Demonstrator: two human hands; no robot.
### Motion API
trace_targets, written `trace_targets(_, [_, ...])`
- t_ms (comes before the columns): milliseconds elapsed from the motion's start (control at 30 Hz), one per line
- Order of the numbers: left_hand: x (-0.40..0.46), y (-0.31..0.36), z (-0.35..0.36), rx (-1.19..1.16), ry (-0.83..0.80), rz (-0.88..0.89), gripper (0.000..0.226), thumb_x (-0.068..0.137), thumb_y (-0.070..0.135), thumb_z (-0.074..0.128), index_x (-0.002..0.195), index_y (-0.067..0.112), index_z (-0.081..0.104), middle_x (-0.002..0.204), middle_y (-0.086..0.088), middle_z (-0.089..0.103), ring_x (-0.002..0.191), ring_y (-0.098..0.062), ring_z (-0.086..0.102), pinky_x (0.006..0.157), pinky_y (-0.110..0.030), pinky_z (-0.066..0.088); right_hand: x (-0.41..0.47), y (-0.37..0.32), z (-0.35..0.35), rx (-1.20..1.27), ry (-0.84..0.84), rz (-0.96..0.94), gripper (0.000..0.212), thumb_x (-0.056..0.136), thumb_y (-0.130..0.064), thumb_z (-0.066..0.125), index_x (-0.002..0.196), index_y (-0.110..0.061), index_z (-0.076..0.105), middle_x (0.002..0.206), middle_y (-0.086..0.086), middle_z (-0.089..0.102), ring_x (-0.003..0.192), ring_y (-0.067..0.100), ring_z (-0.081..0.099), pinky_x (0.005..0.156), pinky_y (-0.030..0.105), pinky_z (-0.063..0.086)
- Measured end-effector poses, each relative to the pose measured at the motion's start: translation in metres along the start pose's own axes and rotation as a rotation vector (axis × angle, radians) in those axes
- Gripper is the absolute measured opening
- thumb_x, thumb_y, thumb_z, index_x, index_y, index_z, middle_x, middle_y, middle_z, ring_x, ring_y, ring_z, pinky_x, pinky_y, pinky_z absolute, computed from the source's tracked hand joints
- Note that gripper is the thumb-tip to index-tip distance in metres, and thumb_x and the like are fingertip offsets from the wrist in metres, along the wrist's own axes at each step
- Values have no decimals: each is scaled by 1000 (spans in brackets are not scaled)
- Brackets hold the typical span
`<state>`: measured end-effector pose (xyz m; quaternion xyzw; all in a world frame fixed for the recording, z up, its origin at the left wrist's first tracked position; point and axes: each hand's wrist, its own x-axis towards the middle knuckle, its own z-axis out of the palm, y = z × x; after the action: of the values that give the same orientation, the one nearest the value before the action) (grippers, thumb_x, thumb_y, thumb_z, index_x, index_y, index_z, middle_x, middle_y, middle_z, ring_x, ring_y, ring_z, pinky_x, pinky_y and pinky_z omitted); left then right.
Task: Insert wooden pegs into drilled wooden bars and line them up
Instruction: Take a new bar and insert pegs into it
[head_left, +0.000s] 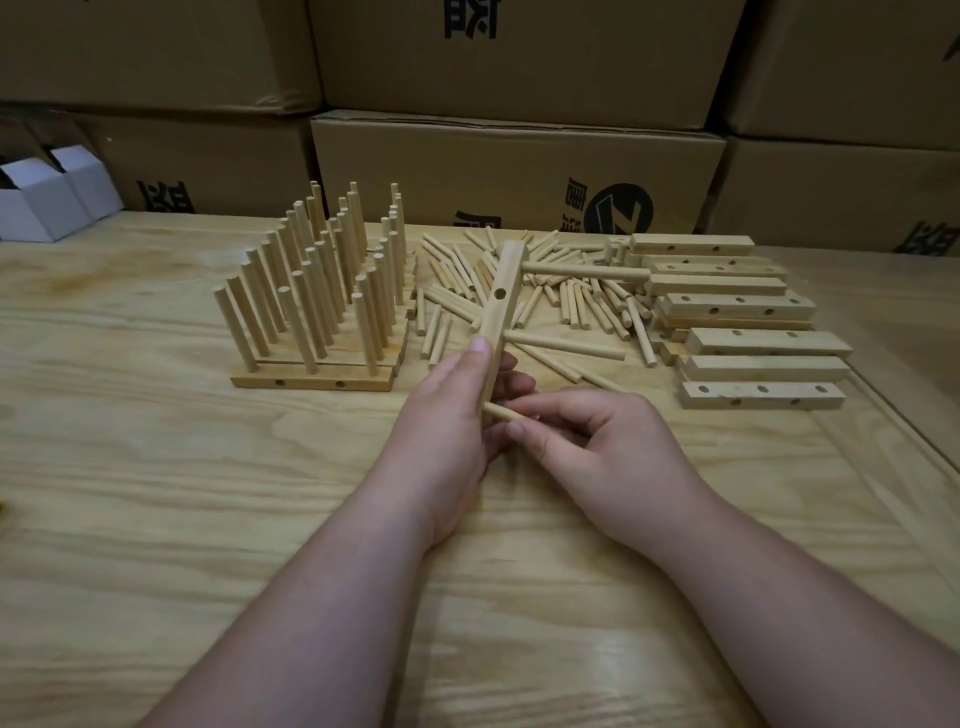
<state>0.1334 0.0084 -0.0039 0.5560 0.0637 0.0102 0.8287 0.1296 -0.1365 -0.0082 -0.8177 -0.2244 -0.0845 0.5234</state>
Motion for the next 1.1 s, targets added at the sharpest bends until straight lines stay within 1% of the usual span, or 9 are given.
trace_targets(100, [-1, -1, 0, 33, -15, 18, 34, 106, 40, 48, 96, 14, 69, 82, -3, 71, 76, -17, 69, 85, -43, 56, 0, 0, 0, -2, 4, 15, 17, 86, -18, 77, 94, -34, 78, 90, -20, 75, 90, -3, 69, 84, 21, 54])
trace_targets(267, [-1, -1, 1, 38, -18, 39, 33, 107, 37, 45, 101, 12, 65, 73, 1, 69, 67, -12, 69, 63, -28, 58, 0, 2, 2, -10, 25, 62, 14, 83, -20, 77, 88, -30, 67, 77, -3, 68, 76, 14, 68, 76, 37, 56])
trace_targets(367, [0, -1, 1, 30, -12, 32, 33, 107, 38, 46, 102, 12, 65, 77, -2, 69, 70, -15, 68, 66, -31, 58, -1, 3, 1, -19, 33, 71, 12, 83, -20, 78, 84, -27, 69, 80, -2, 71, 78, 15, 68, 76, 40, 56])
trace_targets(467, [1, -1, 1, 20, -1, 31, 33, 107, 39, 46, 103, 13, 65, 80, -3, 70, 74, -18, 68, 71, -34, 57, -1, 3, 0, -44, 28, 70, 10, 84, -26, 77, 84, -34, 72, 83, -10, 73, 83, 9, 69, 80, 36, 56])
trace_targets(600, [1, 0, 0, 2, 5, 20, 33, 107, 40, 44, 106, 14, 64, 82, -4, 71, 74, -18, 70, 68, -32, 58, -2, 1, -1, -97, 63, 38, 20, 85, -29, 77, 80, -47, 70, 86, -26, 71, 86, -4, 67, 77, 18, 52])
trace_targets(700, [0, -1, 1, 3, -16, 23, 34, 108, 40, 42, 109, 13, 62, 81, -5, 71, 75, -19, 70, 69, -32, 59, -2, 1, 1, -159, 93, 49, 18, 83, -32, 79, 78, -44, 67, 84, -30, 67, 80, -8, 62, 66, 7, 43])
trace_targets(800, [0, -1, 2, 20, -38, 38, 35, 108, 40, 41, 110, 12, 61, 82, -6, 70, 77, -21, 70, 67, -31, 57, 0, 2, 0, -156, 99, 88, 17, 80, -28, 80, 80, -32, 64, 79, -24, 64, 73, -4, 60, 61, 8, 40])
trace_targets(1000, [1, -2, 0, -4, -22, 42, 37, 108, 44, 39, 112, 13, 60, 92, -9, 78, 83, -23, 76, 67, -31, 60, 0, 3, -2, -72, 85, 94, 12, 80, -27, 83, 81, -31, 72, 83, -15, 72, 83, 4, 66, 73, 20, 50])
trace_targets(1100, [1, -3, 1, -7, -35, 56, 39, 109, 46, 35, 115, 15, 57, 99, -10, 79, 91, -25, 77, 74, -35, 61, -2, 2, -2, -51, 97, 48, 11, 83, -23, 80, 84, -34, 77, 84, -17, 74, 86, 0, 68, 75, 13, 49])
